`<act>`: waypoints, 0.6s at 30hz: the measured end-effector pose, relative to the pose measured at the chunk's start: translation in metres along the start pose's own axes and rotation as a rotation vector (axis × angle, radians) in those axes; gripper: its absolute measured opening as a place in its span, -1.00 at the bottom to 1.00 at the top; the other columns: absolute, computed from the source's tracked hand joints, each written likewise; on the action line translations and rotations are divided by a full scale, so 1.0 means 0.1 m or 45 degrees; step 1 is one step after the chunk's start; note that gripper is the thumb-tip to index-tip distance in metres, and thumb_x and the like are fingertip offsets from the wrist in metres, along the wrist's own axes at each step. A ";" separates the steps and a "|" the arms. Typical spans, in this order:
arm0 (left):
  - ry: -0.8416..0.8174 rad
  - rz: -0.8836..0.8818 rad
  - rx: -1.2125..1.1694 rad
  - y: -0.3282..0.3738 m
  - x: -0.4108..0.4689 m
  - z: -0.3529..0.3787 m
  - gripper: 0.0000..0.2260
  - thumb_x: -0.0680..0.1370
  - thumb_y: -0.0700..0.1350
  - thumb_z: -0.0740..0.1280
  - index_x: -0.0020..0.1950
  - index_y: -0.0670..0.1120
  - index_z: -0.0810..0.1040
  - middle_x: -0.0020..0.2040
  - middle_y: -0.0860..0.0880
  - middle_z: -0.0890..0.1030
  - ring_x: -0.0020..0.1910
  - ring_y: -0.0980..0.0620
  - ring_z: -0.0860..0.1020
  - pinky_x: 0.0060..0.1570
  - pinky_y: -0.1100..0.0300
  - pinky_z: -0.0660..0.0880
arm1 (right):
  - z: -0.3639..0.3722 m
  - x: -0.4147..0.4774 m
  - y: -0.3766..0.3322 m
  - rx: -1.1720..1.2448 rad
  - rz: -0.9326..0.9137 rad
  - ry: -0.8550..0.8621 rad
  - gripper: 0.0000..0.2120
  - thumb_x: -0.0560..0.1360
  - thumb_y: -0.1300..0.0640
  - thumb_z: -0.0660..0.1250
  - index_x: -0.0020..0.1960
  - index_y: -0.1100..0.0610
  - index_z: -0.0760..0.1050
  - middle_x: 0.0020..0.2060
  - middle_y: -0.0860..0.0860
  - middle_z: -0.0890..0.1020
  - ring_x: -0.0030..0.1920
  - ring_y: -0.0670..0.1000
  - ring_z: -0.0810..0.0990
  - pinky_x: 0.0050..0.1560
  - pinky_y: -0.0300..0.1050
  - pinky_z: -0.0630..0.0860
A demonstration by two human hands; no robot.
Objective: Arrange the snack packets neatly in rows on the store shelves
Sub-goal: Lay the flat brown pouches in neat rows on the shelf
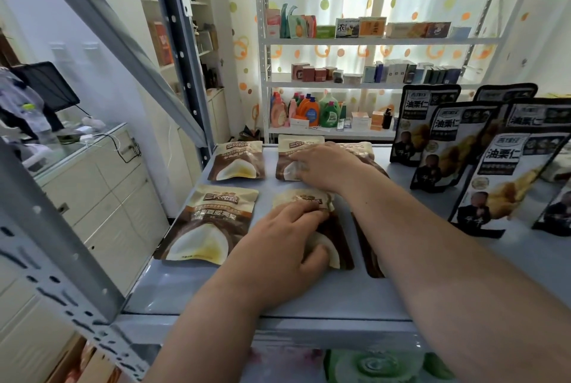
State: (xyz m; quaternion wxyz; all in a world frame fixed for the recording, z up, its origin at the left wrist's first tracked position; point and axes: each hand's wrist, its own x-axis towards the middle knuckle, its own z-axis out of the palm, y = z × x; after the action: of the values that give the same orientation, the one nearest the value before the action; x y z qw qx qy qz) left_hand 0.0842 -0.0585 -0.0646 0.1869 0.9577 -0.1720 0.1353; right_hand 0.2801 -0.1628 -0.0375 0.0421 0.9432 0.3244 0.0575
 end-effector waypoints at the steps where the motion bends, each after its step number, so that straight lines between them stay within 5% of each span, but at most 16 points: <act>1: -0.016 0.003 -0.006 0.00 0.00 0.00 -0.48 0.54 0.18 0.07 0.50 0.13 0.29 0.50 0.16 0.26 0.47 0.20 0.11 0.42 0.26 0.07 | 0.00 0.00 0.00 -0.019 -0.009 -0.001 -0.52 0.63 -0.11 0.05 0.51 -0.02 0.27 0.48 0.01 0.36 0.45 0.04 0.32 0.41 0.02 0.20; 8: -0.045 -0.011 -0.012 0.03 0.00 -0.02 -0.43 0.47 0.16 0.08 0.50 0.13 0.29 0.50 0.16 0.24 0.45 0.20 0.10 0.34 0.36 -0.01 | -0.06 -0.02 -0.02 0.011 -0.029 -0.048 -0.55 0.65 0.05 0.05 0.53 -0.03 0.23 0.50 0.01 0.32 0.47 0.07 0.28 0.44 0.04 0.21; 14: -0.009 -0.056 -0.018 0.05 -0.01 -0.05 -0.46 0.45 0.10 0.13 0.45 0.13 0.34 0.46 0.16 0.30 0.43 0.18 0.20 0.39 0.21 0.21 | -0.04 -0.04 0.01 0.072 -0.028 -0.056 -0.54 0.66 0.08 0.05 0.55 -0.05 0.19 0.52 0.00 0.28 0.49 0.06 0.25 0.46 0.01 0.18; 18: -0.010 -0.044 0.005 0.06 -0.01 -0.05 -0.45 0.44 0.10 0.15 0.45 0.13 0.34 0.47 0.15 0.30 0.43 0.17 0.20 0.38 0.24 0.17 | -0.03 -0.03 0.01 0.103 -0.024 -0.075 -0.52 0.64 0.07 0.03 0.56 -0.05 0.16 0.54 0.01 0.23 0.51 0.04 0.19 0.46 0.01 0.12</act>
State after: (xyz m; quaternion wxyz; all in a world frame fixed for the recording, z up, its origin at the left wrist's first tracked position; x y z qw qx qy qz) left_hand 0.0805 -0.0615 -0.0586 0.1866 0.9614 -0.1560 0.1285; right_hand 0.2775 -0.1653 -0.0348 0.0140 0.9424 0.3339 0.0159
